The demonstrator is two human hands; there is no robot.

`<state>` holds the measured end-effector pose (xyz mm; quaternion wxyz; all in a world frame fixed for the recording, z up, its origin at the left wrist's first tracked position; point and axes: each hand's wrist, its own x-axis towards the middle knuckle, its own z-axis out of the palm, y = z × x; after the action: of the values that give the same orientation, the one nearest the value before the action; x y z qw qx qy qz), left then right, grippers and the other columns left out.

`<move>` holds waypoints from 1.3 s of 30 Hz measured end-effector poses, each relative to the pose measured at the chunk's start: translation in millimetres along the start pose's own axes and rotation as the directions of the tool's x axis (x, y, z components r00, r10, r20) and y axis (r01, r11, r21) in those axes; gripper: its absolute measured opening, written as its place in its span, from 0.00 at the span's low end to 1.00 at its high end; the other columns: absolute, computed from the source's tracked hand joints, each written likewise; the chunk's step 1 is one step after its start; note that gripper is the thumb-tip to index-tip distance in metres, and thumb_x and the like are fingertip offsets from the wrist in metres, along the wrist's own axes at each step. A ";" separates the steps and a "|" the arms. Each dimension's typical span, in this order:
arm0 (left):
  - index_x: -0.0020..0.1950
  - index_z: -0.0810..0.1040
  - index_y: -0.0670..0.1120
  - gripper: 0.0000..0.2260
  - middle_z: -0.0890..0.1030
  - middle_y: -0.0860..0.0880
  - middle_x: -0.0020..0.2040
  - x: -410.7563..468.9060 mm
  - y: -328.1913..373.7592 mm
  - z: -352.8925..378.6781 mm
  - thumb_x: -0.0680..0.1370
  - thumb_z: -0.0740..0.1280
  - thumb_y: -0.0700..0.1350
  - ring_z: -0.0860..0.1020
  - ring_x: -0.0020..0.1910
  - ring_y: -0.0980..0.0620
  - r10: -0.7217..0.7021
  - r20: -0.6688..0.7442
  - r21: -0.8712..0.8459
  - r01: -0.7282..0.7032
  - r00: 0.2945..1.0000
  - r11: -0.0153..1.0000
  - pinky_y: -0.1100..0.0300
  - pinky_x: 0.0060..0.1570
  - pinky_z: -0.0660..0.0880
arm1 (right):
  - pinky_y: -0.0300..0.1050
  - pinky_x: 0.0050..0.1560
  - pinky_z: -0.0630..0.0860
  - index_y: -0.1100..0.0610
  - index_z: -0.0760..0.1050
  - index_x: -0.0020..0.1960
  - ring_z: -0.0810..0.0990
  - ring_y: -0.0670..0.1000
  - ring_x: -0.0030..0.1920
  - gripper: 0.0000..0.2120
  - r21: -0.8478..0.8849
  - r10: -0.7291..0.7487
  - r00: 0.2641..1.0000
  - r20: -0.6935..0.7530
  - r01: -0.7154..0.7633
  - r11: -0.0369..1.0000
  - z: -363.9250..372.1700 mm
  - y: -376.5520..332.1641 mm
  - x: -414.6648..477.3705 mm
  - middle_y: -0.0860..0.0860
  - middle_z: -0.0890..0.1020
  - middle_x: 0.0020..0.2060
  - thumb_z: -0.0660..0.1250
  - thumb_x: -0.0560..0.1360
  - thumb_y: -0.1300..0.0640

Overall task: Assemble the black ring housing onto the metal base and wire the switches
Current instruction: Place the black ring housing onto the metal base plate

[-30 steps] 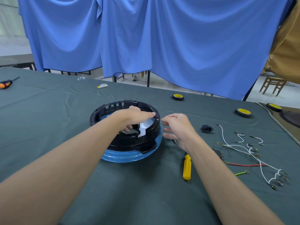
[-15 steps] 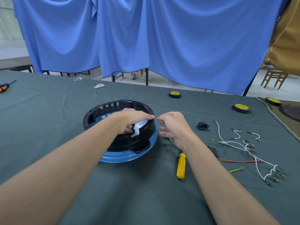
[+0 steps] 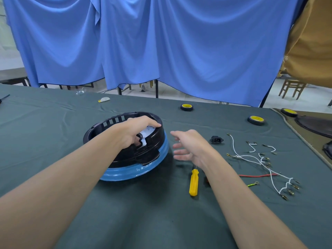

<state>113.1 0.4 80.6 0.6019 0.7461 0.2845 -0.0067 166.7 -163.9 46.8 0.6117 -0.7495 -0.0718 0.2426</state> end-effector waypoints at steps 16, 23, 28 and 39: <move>0.67 0.76 0.45 0.25 0.74 0.42 0.52 -35.7 32.7 -14.4 0.73 0.70 0.54 0.64 0.50 0.43 0.170 0.205 -0.283 -0.108 0.964 0.953 0.50 0.53 0.66 | 0.52 0.49 0.81 0.62 0.82 0.54 0.85 0.57 0.46 0.11 0.491 -0.275 0.941 0.200 0.146 0.859 3.0 -45.2 -26.8 0.57 0.86 0.48 0.72 0.73 0.59; 0.53 0.82 0.48 0.10 0.80 0.44 0.45 -42.7 25.1 -17.2 0.76 0.70 0.51 0.73 0.44 0.45 0.323 0.152 -0.299 -0.268 0.934 0.916 0.54 0.49 0.72 | 0.52 0.52 0.81 0.62 0.82 0.51 0.85 0.56 0.46 0.07 0.461 -0.322 0.927 0.192 0.205 0.863 4.3 -50.3 -32.7 0.57 0.86 0.47 0.71 0.73 0.64; 0.57 0.81 0.46 0.14 0.80 0.40 0.48 -45.2 20.2 -24.5 0.76 0.71 0.53 0.76 0.47 0.42 0.253 0.180 -0.314 -0.188 0.951 0.931 0.48 0.59 0.74 | 0.58 0.55 0.80 0.67 0.79 0.55 0.84 0.59 0.49 0.11 0.525 -0.360 0.922 0.140 0.239 0.817 14.7 -48.7 -35.8 0.61 0.84 0.51 0.70 0.73 0.68; 0.47 0.82 0.55 0.06 0.82 0.54 0.40 -61.3 23.0 -13.3 0.72 0.77 0.50 0.76 0.44 0.50 0.322 -0.335 -0.272 -0.418 0.885 0.867 0.54 0.51 0.75 | 0.55 0.49 0.82 0.67 0.78 0.55 0.84 0.59 0.48 0.13 0.602 -0.368 0.926 0.082 0.248 0.759 28.0 -47.2 -41.5 0.61 0.84 0.50 0.72 0.72 0.68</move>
<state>67.3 -15.8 126.4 0.6639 0.6665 0.2133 0.2637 126.8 -144.6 99.4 0.8323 -0.4767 -0.1767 0.2208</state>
